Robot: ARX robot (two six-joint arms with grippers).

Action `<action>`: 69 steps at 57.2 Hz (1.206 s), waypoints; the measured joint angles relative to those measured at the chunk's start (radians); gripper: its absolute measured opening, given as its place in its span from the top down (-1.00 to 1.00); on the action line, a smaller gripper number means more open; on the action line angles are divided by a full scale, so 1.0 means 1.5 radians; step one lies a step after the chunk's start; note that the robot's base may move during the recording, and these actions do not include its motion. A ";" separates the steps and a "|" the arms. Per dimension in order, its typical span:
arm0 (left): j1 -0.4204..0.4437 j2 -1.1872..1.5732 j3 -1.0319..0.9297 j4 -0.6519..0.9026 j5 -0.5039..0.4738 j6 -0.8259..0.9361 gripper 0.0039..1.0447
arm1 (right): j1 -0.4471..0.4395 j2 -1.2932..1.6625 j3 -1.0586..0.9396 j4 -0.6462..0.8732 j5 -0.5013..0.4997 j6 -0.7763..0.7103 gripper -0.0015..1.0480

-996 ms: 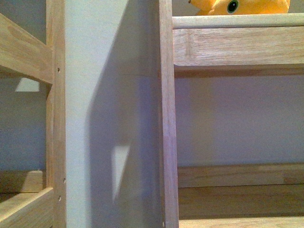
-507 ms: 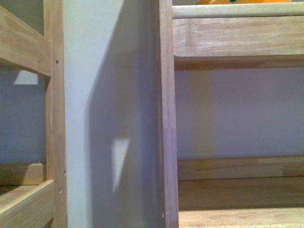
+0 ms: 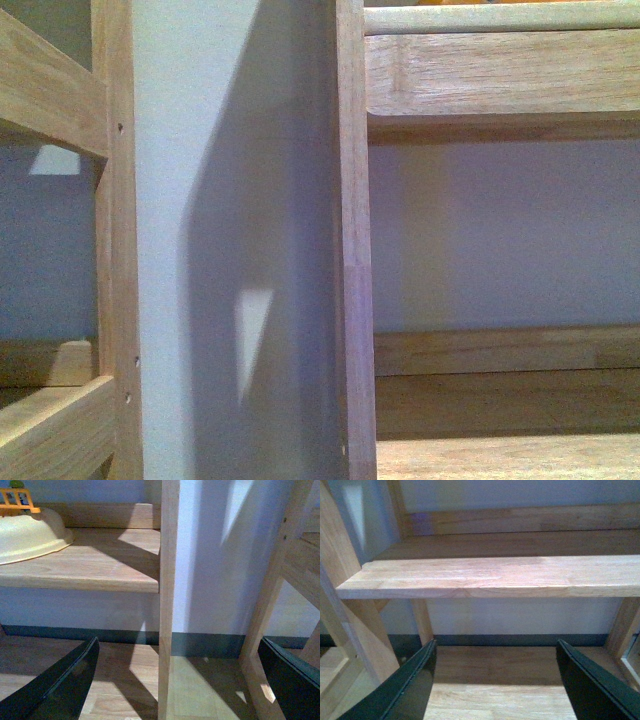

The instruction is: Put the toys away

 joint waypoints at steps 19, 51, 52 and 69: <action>0.000 0.000 0.000 0.000 0.000 0.000 -0.88 | 0.000 -0.026 -0.024 0.001 -0.002 -0.012 0.93; 0.000 0.000 0.000 0.000 0.000 0.000 -0.88 | 0.000 -0.026 -0.024 0.001 -0.002 -0.012 0.25; 0.000 0.000 0.000 0.000 0.000 0.000 -0.88 | 0.000 -0.026 -0.024 0.001 -0.002 -0.012 0.18; 0.000 0.000 0.000 0.000 0.000 0.000 -0.88 | 0.000 -0.026 -0.024 0.001 -0.002 -0.012 -0.66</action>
